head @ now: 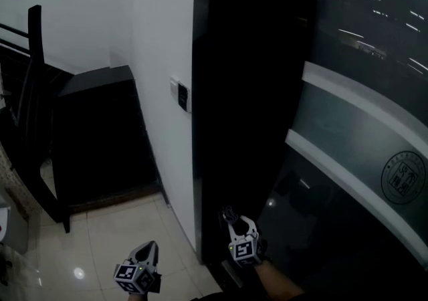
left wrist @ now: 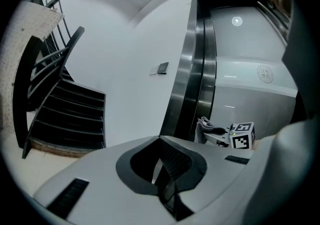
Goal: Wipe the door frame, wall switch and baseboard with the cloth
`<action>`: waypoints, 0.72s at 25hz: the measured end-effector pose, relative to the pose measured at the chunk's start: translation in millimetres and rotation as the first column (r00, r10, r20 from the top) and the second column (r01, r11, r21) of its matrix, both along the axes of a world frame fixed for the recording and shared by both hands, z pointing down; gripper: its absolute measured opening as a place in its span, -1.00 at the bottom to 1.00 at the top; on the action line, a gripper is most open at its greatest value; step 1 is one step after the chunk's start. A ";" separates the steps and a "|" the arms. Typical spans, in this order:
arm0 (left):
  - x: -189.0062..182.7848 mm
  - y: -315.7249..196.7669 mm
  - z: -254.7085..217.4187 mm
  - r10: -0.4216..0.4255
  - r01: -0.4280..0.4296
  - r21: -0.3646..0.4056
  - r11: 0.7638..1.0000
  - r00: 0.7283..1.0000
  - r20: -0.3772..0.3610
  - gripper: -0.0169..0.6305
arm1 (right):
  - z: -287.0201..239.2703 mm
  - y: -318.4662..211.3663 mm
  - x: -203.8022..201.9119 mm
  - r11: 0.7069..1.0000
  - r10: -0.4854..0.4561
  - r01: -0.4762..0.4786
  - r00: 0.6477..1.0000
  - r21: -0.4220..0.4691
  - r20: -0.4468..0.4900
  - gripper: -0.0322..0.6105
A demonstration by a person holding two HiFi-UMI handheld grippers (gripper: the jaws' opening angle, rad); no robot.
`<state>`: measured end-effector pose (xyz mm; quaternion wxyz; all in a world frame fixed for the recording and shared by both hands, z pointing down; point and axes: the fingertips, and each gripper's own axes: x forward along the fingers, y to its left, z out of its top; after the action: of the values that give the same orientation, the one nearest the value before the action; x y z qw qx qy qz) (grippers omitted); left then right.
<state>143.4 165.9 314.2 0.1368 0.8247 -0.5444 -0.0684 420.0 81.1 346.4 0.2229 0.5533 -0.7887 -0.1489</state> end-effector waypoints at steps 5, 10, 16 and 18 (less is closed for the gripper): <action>-15.2 6.5 -9.2 -0.032 0.032 0.066 0.997 0.999 -0.012 -0.94 | -12.6 50.1 28.6 0.992 0.099 -0.056 0.909 -0.117 0.404 -0.64; -10.9 1.3 -12.5 -0.044 0.051 0.113 0.992 0.997 -0.064 -0.94 | -20.1 64.1 35.0 0.992 0.116 -0.074 0.870 -0.105 0.479 -0.64; -4.8 2.8 -16.7 -0.014 0.020 0.123 0.992 0.999 -0.047 -0.95 | -43.2 76.5 43.1 0.994 0.105 -0.094 0.847 -0.047 0.520 -0.64; -1.8 4.0 -16.5 -0.013 0.019 0.123 0.992 0.999 -0.048 -0.95 | -45.8 81.9 47.8 0.994 0.106 -0.098 0.845 -0.044 0.525 -0.64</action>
<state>141.6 169.9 297.7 0.0979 0.8255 -0.5423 -0.1222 467.8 163.0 300.6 0.0105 0.6123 -0.7901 0.0264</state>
